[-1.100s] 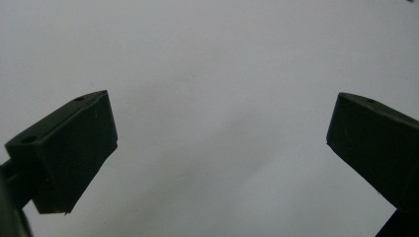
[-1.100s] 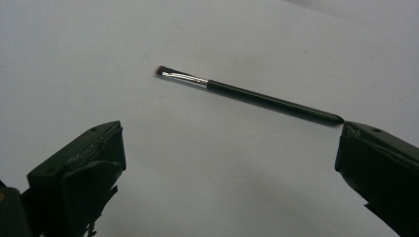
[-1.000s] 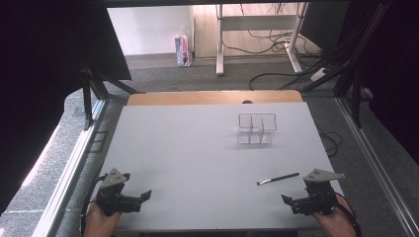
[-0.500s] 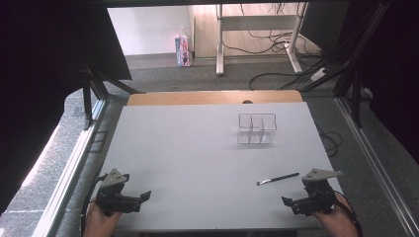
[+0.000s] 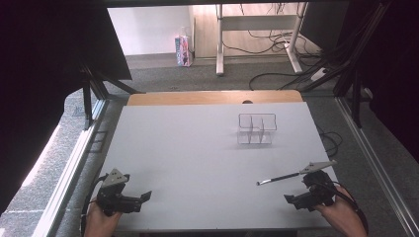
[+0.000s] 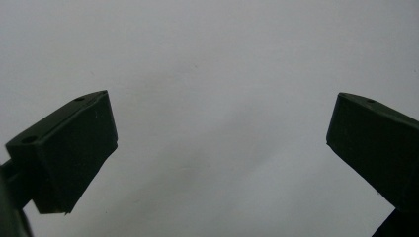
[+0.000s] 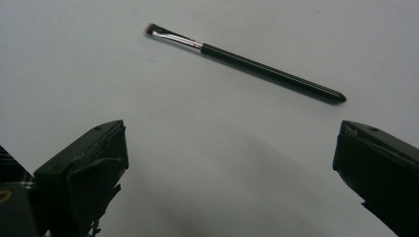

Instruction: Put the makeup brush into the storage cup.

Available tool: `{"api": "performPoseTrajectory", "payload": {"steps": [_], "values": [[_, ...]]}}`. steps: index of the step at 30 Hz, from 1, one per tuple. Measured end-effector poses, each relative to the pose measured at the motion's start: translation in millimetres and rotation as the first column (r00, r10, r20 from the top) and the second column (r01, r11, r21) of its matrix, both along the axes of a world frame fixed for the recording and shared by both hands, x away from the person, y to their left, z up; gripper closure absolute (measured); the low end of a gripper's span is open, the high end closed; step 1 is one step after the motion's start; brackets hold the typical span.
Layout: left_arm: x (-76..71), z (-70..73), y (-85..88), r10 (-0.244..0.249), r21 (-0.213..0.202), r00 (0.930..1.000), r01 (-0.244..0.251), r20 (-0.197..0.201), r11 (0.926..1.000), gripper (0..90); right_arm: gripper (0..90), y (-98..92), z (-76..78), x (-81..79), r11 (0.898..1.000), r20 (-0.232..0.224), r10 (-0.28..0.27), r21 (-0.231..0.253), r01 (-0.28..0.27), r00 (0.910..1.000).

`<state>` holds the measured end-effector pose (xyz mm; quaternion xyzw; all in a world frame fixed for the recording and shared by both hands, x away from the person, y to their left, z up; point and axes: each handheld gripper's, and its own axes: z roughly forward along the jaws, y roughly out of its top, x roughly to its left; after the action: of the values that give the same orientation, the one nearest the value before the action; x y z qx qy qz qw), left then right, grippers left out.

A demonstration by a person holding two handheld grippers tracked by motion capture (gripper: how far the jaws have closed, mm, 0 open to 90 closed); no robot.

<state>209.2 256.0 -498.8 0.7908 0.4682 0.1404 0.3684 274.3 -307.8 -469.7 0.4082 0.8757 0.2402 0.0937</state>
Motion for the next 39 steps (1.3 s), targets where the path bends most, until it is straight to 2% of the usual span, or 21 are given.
{"api": "performPoseTrajectory", "payload": {"steps": [1,7,8,10,30,36,39], "values": [[0.1,-0.1,-0.3,-0.002,0.0,1.0,0.002,-0.001,1.0,0.0,0.3,-0.9,1.9,2.6,1.0,-0.004,0.001,-0.026,-0.001,1.0],[0.3,-0.4,-1.0,-0.006,0.007,1.0,0.006,-0.004,1.0,0.0,0.6,-0.2,4.9,8.8,0.997,-0.021,0.003,-0.071,-0.005,0.9998],[0.4,-0.5,-1.2,-0.008,0.008,1.0,0.008,-0.004,0.9999,0.0,0.6,0.7,5.8,11.0,0.995,-0.029,0.013,-0.096,-0.016,0.9995],[0.5,-0.7,-1.4,-0.007,0.009,1.0,0.007,-0.005,0.9999,0.0,0.6,1.5,6.8,13.1,0.993,-0.035,0.016,-0.115,-0.02,0.9993],[1.1,-1.7,-2.4,-0.009,0.02,0.9999,0.009,-0.015,0.9998,0.0,0.6,4.6,7.4,28.1,0.98,-0.089,0.014,-0.195,-0.031,0.996],[1.2,-1.8,-2.6,-0.006,0.025,0.9999,0.006,-0.016,0.9997,0.0,0.2,5.2,5.6,33.8,0.966,-0.115,0.035,-0.249,-0.063,0.9927],[1.4,-2.0,-2.6,-0.006,0.026,0.9998,0.006,-0.018,0.9996,0.0,0.3,5.1,5.9,36.8,0.963,-0.127,0.034,-0.261,-0.067,0.9913]]}}
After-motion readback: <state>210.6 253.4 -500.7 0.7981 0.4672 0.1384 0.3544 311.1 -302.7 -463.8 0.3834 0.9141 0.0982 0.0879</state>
